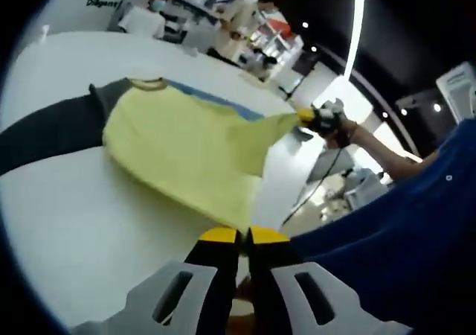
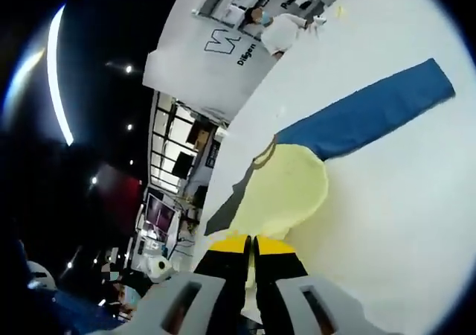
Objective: Fold the garment on the visible template until the final outline fits inside the template.
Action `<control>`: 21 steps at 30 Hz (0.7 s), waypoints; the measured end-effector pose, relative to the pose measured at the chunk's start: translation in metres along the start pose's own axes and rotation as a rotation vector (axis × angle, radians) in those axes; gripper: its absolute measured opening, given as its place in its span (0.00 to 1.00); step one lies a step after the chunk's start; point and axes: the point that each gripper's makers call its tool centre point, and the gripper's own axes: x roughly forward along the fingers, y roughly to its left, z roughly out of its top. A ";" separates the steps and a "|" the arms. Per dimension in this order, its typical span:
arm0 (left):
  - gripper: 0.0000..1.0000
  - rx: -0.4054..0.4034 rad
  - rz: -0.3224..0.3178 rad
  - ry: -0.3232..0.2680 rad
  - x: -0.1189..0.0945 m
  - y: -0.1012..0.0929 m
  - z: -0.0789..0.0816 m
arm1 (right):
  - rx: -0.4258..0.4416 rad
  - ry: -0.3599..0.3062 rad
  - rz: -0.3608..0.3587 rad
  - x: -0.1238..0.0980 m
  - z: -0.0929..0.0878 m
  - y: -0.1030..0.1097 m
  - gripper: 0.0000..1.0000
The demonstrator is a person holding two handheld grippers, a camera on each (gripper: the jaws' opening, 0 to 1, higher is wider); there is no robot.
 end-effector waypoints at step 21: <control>0.02 -0.145 -0.050 0.112 -0.058 0.025 0.036 | -0.438 0.408 -0.275 -0.040 -0.028 -0.033 0.00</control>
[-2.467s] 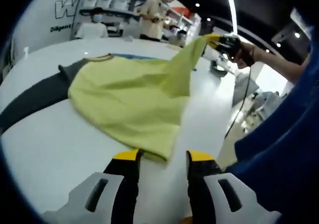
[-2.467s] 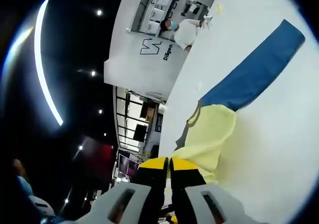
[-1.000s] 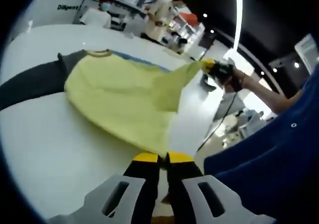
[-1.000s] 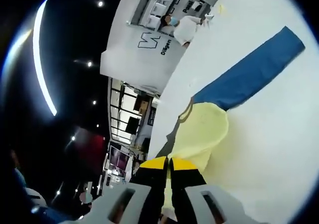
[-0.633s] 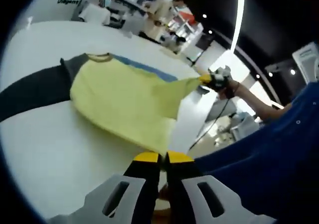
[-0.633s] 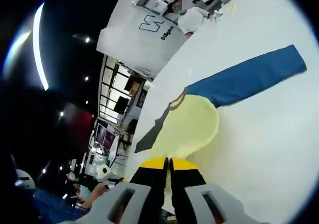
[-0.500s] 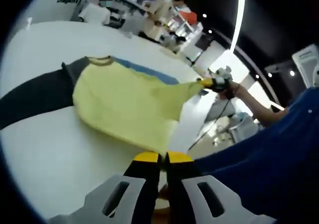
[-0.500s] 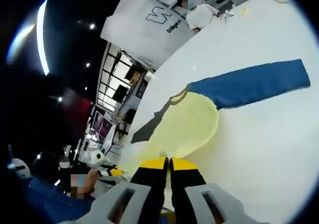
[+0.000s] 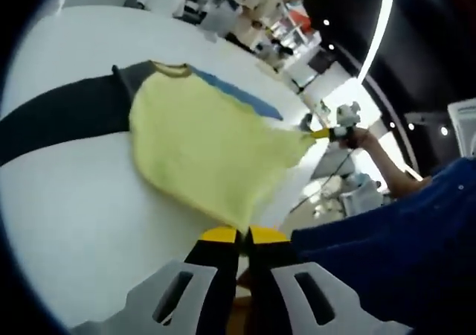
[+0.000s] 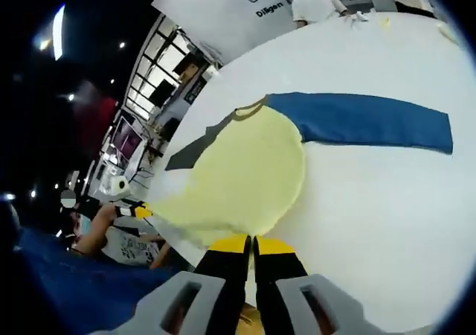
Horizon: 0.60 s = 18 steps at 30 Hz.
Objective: Fold the garment on the visible template until the final outline fits inside the template.
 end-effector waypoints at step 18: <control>0.02 -0.088 0.028 0.135 0.016 0.023 -0.063 | 0.089 0.106 0.011 0.022 -0.083 -0.020 0.00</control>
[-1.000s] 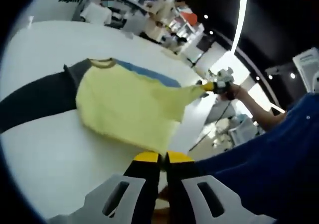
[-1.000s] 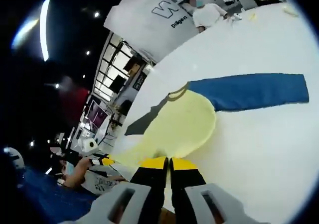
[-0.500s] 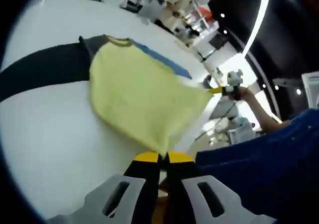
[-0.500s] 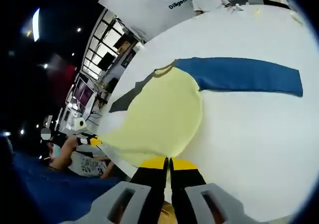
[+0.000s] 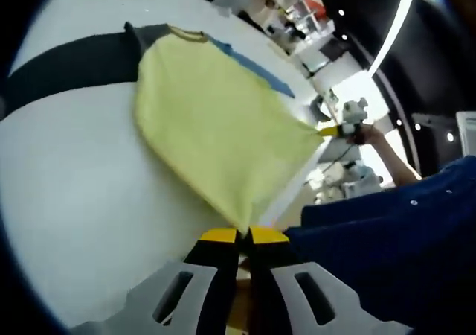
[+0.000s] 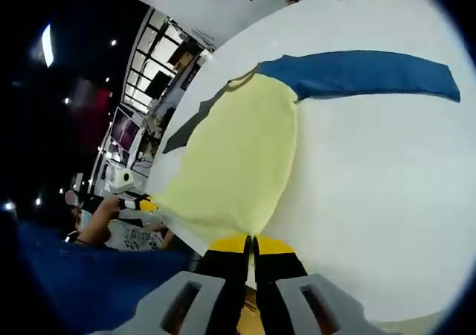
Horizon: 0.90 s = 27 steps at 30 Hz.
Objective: Fold the garment on the visible template until the final outline fits inside the template.
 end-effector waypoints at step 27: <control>0.03 0.005 0.068 -0.072 0.008 0.032 -0.029 | -0.171 -0.062 -0.026 0.012 -0.048 -0.023 0.01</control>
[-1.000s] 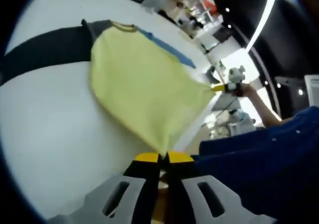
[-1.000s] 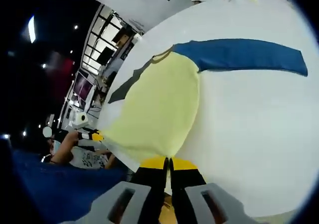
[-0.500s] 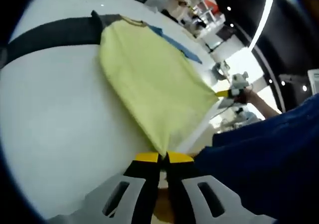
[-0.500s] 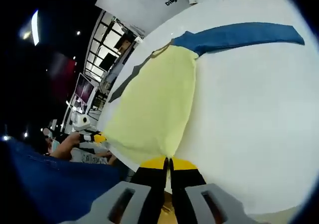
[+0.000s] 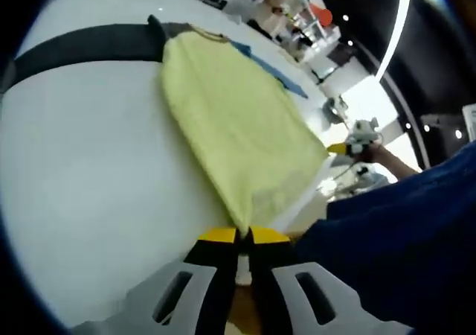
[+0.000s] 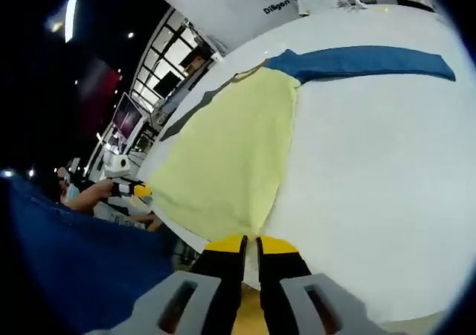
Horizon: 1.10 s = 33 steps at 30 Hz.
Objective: Fold the garment on the visible template until the final outline fits inside the template.
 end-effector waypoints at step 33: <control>0.06 0.210 0.077 -0.127 0.008 -0.017 0.023 | -0.194 -0.101 -0.059 0.019 0.011 0.001 0.00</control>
